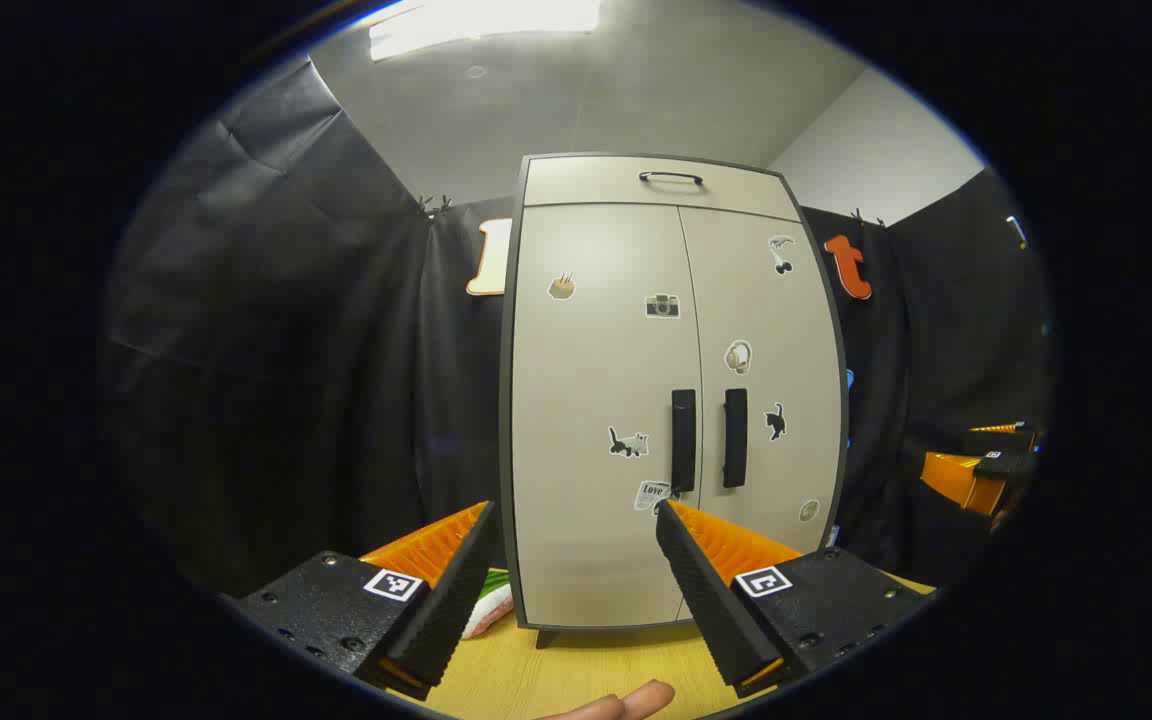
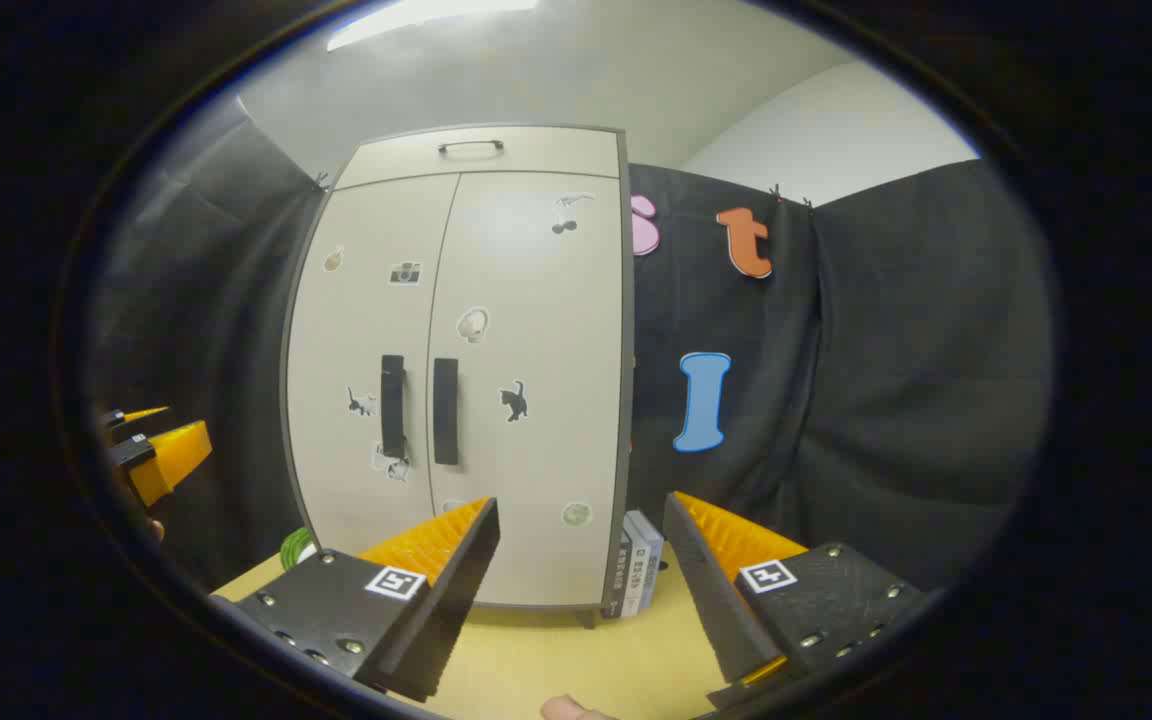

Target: Open the right door of the double-door shoe cabinet with the right hand, and open the left door with the left hand.

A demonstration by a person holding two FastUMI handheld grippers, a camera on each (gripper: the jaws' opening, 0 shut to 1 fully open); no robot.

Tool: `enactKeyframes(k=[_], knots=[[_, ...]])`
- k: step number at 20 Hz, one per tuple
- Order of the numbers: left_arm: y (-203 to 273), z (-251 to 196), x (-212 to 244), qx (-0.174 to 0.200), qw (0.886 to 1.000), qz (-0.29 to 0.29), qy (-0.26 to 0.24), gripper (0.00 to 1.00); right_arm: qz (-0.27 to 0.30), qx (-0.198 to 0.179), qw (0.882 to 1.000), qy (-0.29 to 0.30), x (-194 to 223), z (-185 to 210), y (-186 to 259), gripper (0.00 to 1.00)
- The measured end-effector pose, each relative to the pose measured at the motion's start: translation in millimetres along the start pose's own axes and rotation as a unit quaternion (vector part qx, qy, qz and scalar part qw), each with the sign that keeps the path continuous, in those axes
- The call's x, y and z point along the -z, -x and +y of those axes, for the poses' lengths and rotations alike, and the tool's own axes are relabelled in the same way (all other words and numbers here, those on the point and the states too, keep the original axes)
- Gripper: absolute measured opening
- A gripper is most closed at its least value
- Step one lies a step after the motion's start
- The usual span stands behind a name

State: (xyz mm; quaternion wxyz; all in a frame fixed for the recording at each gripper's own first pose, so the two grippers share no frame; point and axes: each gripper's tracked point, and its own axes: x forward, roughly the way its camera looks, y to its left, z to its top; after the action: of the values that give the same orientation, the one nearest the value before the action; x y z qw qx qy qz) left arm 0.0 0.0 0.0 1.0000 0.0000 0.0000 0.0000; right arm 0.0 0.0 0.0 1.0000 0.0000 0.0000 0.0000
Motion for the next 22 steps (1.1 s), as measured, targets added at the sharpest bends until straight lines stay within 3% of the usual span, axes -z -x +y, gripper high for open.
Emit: enactKeyframes(k=[13,22], knots=[[-1,8,6,0.001,1.0,0.0,0.001,0.98,0.0,-0.009,1.0,-0.007,0,-2,-9,0.98],[10,19,9,0.003,1.0,-0.002,0.0,0.98,-0.01,-0.026,1.0,-0.014,-12,32,-61,0.98]])
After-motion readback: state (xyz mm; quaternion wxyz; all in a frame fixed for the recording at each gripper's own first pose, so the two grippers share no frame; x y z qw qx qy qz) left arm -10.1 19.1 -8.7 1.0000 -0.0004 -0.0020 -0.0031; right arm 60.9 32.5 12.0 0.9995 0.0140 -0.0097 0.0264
